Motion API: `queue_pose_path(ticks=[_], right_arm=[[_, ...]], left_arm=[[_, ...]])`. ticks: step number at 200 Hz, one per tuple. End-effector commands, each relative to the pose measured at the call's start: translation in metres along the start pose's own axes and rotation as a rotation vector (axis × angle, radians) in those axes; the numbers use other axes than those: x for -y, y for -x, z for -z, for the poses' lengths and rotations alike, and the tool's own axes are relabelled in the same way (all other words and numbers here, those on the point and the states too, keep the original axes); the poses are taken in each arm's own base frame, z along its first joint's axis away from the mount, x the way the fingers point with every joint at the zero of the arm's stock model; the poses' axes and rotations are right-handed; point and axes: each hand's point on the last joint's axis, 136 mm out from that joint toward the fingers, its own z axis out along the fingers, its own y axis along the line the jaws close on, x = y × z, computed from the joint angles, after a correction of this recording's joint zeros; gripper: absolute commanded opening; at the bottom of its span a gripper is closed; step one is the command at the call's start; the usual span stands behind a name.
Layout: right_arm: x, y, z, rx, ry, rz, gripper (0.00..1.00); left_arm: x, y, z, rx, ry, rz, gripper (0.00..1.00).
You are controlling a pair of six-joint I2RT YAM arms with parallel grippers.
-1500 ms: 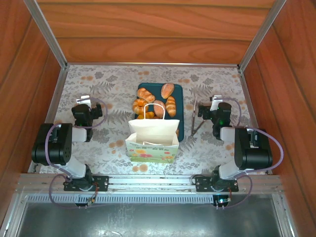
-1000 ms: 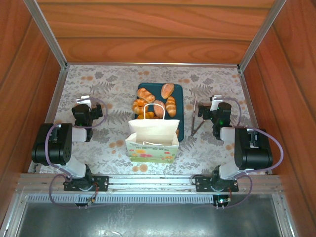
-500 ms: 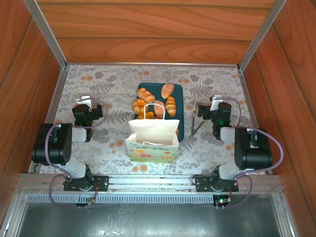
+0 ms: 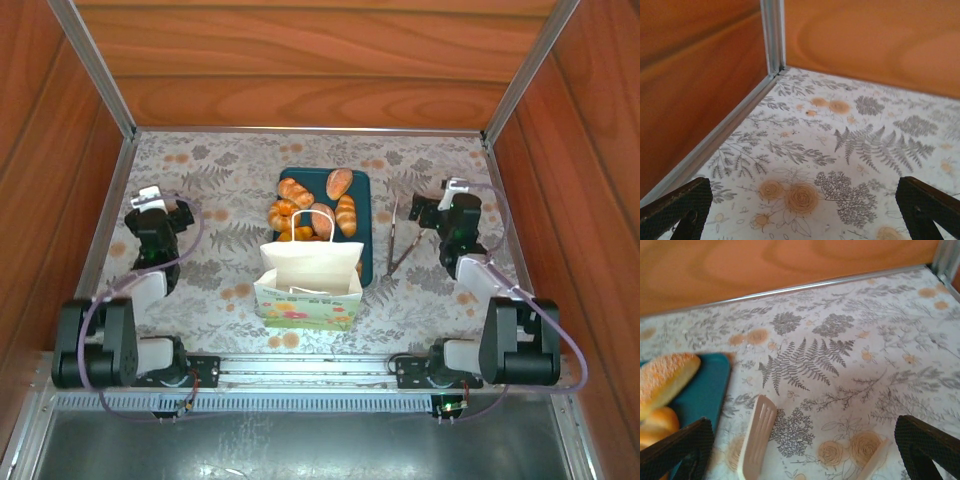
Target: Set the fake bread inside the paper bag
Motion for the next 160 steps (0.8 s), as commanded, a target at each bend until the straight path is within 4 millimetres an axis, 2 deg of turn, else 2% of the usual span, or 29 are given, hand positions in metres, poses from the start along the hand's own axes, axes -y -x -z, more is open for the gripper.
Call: queue_pose_path(ticks=[1, 36, 49, 71, 85, 90, 109, 133, 160], right_arm=[[0.025, -0.023, 0.017, -0.174, -0.165, -0.258, 1.0], [-0.015, -0.016, 0.03, -0.269, 0.047, -0.248, 1.0], [-0.029, -0.012, 0.038, -0.28, 0.122, -0.259, 1.0], [-0.047, -0.006, 0.051, -0.29, 0.218, -0.283, 0.92], [-0.052, -0.007, 0.054, -0.322, 0.235, -0.308, 0.91], [-0.053, -0.008, 0.055, -0.345, 0.236, -0.314, 0.87], [-0.052, -0.015, 0.054, -0.405, 0.218, -0.334, 0.86], [-0.053, -0.02, 0.051, -0.444, 0.214, -0.36, 0.86], [-0.054, -0.023, 0.049, -0.474, 0.211, -0.379, 0.84]], left_arm=[[-0.009, 0.019, 0.016, -0.068, 0.044, 0.107, 1.0], [0.018, 0.064, 0.052, -0.18, -0.095, 0.273, 1.0], [0.035, 0.078, 0.064, -0.241, -0.17, 0.291, 1.0], [0.07, 0.099, 0.087, -0.325, -0.342, 0.323, 0.99], [0.096, 0.115, 0.106, -0.36, -0.483, 0.335, 0.98], [0.105, 0.118, 0.112, -0.374, -0.523, 0.333, 0.98], [0.138, 0.132, 0.139, -0.415, -0.666, 0.292, 0.98], [0.182, 0.138, 0.175, -0.456, -0.839, 0.197, 0.98], [0.215, 0.144, 0.21, -0.457, -0.978, 0.091, 0.98]])
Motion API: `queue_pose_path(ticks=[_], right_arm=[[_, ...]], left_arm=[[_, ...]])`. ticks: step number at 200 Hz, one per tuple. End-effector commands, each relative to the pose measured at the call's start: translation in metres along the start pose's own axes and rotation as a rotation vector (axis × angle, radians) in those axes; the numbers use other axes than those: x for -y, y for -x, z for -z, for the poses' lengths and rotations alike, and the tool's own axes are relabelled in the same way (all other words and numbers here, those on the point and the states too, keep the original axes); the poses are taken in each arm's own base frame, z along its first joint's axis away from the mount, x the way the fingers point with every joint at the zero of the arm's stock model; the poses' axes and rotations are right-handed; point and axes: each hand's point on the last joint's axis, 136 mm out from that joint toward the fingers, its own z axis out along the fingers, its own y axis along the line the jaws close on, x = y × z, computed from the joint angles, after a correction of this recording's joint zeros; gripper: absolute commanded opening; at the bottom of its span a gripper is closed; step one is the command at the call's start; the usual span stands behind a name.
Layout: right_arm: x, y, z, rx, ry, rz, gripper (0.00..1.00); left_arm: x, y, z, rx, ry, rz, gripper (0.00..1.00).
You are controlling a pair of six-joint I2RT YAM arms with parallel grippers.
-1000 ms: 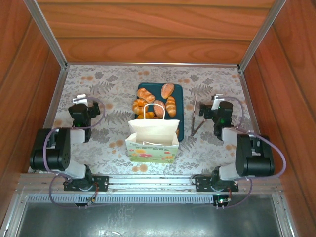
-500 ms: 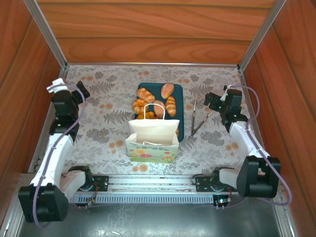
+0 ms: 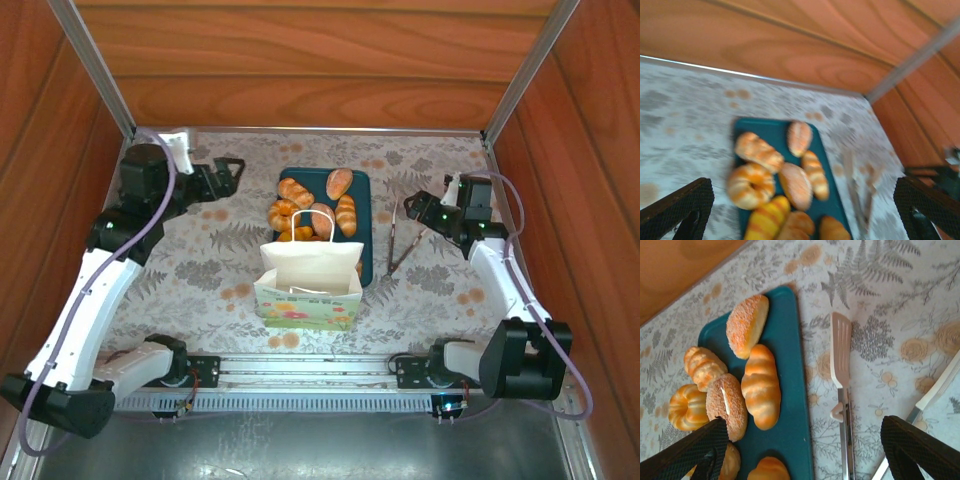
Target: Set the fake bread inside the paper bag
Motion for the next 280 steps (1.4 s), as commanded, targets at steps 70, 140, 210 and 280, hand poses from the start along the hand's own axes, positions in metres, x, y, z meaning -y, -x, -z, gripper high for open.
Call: queue_pose_path(ticks=[70, 140, 210, 280], right_arm=[[0.01, -0.01, -0.01, -0.102, -0.048, -0.088, 0.84], [0.015, -0.013, -0.02, -0.13, -0.061, -0.113, 0.85], [0.019, -0.019, -0.024, -0.149, -0.068, -0.123, 0.85], [0.02, -0.023, -0.02, -0.161, -0.077, -0.129, 0.84]], left_arm=[[0.085, -0.06, 0.013, -0.22, -0.264, -0.307, 0.92], [0.093, -0.089, -0.011, -0.32, -0.233, -0.431, 0.91], [0.1, -0.092, -0.032, -0.353, -0.24, -0.447, 0.8], [0.121, -0.089, -0.038, -0.33, -0.322, -0.427, 0.35]])
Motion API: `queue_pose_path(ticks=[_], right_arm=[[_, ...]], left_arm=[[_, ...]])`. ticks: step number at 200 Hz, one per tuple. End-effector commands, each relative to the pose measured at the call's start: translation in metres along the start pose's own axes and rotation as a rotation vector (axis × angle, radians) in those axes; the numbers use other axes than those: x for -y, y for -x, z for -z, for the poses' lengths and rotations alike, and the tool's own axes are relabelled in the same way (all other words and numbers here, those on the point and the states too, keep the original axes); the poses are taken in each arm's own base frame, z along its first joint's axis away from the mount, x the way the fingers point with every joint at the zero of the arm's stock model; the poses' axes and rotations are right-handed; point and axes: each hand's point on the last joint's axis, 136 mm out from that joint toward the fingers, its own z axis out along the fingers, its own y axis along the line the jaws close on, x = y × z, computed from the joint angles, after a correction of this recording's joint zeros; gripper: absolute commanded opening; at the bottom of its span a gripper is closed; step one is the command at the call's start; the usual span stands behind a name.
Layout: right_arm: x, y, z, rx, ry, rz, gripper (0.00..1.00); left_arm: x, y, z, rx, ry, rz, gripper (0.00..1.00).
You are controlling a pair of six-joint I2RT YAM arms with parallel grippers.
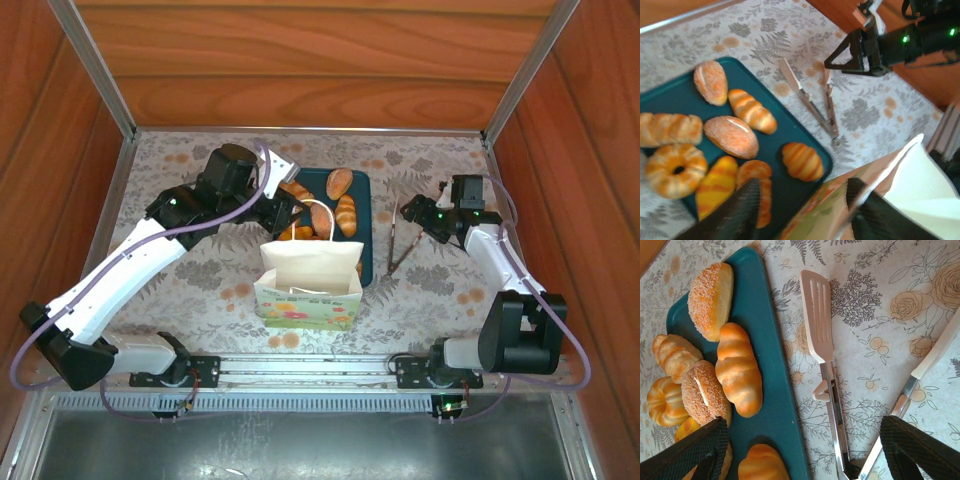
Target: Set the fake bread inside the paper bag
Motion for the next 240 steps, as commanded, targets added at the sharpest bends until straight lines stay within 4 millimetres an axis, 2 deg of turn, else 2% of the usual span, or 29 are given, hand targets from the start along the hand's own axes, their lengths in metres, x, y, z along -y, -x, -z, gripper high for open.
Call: queue_pose_path(ticks=[1, 49, 77, 106, 135, 156, 195, 218, 240], right_arm=[[0.001, -0.003, 0.002, -0.018, -0.008, -0.022, 0.84], [-0.007, -0.003, 0.007, -0.026, 0.024, -0.029, 0.83], [-0.012, -0.003, 0.009, -0.031, 0.043, -0.037, 0.83], [-0.019, -0.002, 0.013, -0.032, 0.072, -0.044, 0.82], [-0.031, -0.001, 0.017, -0.038, 0.113, -0.044, 0.82], [-0.042, -0.001, 0.022, -0.038, 0.137, -0.034, 0.8], [-0.069, -0.006, 0.031, -0.046, 0.182, 0.004, 0.79], [-0.092, -0.013, 0.034, -0.061, 0.201, 0.04, 0.78], [-0.116, -0.02, 0.038, -0.079, 0.215, 0.088, 0.78]], left_arm=[[0.014, 0.017, 0.006, 0.058, -0.047, -0.014, 0.34], [0.01, 0.04, 0.024, 0.163, 0.004, -0.025, 0.0], [0.002, 0.061, 0.038, 0.224, 0.051, -0.043, 0.0], [-0.018, 0.089, 0.056, 0.295, 0.084, -0.017, 0.0], [-0.047, 0.119, 0.082, 0.385, 0.168, 0.026, 0.0], [-0.075, 0.132, 0.1, 0.45, 0.27, 0.081, 0.0], [-0.13, 0.131, 0.131, 0.552, 0.503, 0.24, 0.0], [-0.158, 0.12, 0.145, 0.604, 0.63, 0.331, 0.0], [-0.174, 0.105, 0.146, 0.63, 0.669, 0.386, 0.0]])
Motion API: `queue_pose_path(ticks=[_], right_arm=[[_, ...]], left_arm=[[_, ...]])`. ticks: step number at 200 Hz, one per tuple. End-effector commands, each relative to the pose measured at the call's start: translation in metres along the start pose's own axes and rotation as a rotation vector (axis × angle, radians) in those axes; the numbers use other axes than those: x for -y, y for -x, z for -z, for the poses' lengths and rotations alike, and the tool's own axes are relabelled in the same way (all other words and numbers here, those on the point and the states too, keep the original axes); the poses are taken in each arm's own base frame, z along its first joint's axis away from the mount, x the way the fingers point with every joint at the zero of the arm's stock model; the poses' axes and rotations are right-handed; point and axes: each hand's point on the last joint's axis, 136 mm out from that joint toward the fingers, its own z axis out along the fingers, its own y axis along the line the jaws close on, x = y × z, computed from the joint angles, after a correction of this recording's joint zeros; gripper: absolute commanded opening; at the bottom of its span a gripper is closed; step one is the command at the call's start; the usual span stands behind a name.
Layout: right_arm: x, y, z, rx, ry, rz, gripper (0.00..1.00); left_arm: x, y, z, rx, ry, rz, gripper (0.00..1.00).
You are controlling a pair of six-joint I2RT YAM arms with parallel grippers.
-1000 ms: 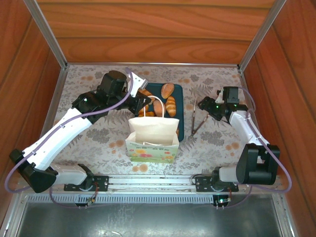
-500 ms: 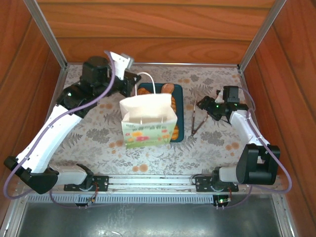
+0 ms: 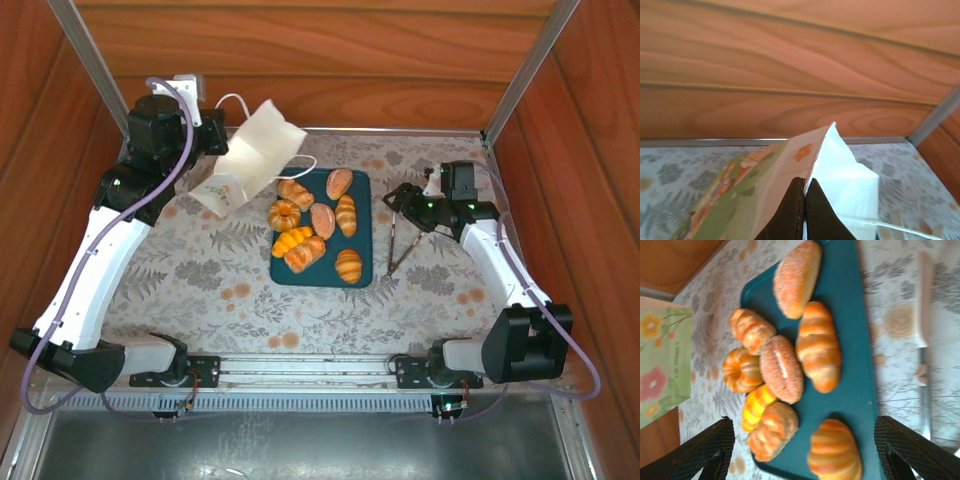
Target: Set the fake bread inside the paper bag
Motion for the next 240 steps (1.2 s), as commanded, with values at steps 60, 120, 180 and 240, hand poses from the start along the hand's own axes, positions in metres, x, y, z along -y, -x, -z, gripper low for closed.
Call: queue_pose_path(ticks=[60, 120, 180, 240], right_arm=[[-0.103, -0.015, -0.003, -0.071, 0.088, 0.144, 0.77], [-0.17, -0.017, -0.022, -0.115, 0.143, 0.229, 0.78], [-0.213, -0.011, -0.044, -0.133, 0.172, 0.301, 0.79], [-0.248, -0.008, -0.055, -0.133, 0.197, 0.357, 0.79]], left_arm=[[-0.051, -0.009, -0.002, 0.103, 0.135, 0.162, 0.0], [-0.051, -0.004, 0.005, 0.148, 0.107, 0.185, 0.0], [-0.066, -0.036, 0.006, 0.122, 0.119, 0.189, 0.0], [-0.088, -0.063, 0.011, 0.097, 0.157, 0.217, 0.0]])
